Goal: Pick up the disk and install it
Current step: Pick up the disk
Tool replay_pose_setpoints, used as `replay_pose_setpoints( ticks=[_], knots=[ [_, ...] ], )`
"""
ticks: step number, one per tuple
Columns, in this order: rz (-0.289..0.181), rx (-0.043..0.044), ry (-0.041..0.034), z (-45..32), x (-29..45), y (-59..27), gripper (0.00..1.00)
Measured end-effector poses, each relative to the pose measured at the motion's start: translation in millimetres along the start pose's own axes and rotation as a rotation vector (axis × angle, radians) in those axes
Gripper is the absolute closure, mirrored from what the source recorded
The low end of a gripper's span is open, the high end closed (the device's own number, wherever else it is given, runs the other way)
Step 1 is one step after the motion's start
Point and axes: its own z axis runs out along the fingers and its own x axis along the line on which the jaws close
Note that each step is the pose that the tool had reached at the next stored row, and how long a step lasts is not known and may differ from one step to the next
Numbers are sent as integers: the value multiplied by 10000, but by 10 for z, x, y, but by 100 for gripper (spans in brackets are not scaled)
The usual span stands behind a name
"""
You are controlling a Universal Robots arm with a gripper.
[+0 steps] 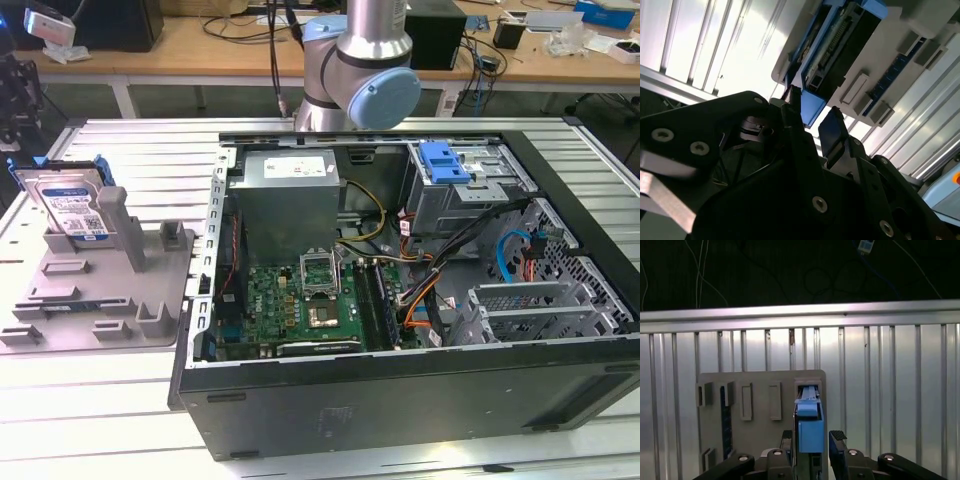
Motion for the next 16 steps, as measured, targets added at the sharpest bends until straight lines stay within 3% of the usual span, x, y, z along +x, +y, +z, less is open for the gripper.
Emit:
replay_pose_setpoints(
  ticks=[11, 13, 16],
  knots=[
    [-92, -9, -10, 43, 4, 0, 58],
    [-112, -8, -10, 45, 3, 0, 50],
    [-138, -4, -11, 51, 4, 0, 50]
  ],
)
